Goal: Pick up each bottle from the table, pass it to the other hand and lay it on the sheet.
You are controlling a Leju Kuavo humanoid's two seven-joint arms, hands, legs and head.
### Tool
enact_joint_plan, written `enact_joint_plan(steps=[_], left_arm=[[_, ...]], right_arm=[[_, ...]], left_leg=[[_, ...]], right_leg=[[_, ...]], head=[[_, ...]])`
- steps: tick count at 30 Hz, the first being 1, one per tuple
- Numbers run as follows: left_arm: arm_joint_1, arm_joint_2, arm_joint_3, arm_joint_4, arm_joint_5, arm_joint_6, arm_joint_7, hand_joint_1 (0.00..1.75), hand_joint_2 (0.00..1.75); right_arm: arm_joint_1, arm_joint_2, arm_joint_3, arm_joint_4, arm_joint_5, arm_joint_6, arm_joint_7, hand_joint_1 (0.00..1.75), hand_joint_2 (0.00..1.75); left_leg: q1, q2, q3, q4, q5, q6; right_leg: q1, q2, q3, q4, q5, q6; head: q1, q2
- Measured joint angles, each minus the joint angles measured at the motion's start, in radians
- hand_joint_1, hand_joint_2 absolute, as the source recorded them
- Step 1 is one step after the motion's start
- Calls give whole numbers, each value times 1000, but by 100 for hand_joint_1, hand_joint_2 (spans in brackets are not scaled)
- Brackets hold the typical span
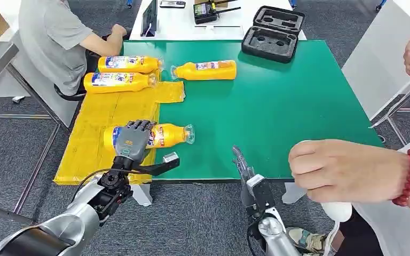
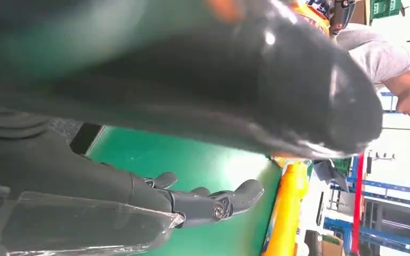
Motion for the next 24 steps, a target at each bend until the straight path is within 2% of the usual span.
enact_joint_plan(steps=[3,9,18,21,24], left_arm=[[-1,0,2,7,0,-10,4,136,175],[-11,3,13,25,-3,-71,21,136,175],[-14,10,15,37,-10,-79,24,138,175],[-15,11,16,42,-11,-80,26,127,175],[-15,13,15,43,-23,-85,32,136,175]], right_arm=[[0,0,0,2,0,0,0,0,0],[-3,0,0,9,-4,8,0,0,0],[-8,-1,0,21,-5,11,0,0,0],[-9,-1,0,24,-5,11,0,0,0],[-12,-1,0,29,-6,11,0,0,0]], left_leg=[[0,0,0,0,0,0],[0,0,0,0,0,0],[0,0,0,0,0,0],[0,0,0,0,0,0],[0,0,0,0,0,0]], right_leg=[[0,0,0,0,0,0],[0,0,0,0,0,0],[0,0,0,0,0,0],[0,0,0,0,0,0],[0,0,0,0,0,0]], head=[[0,0],[0,0],[0,0],[0,0],[0,0]])
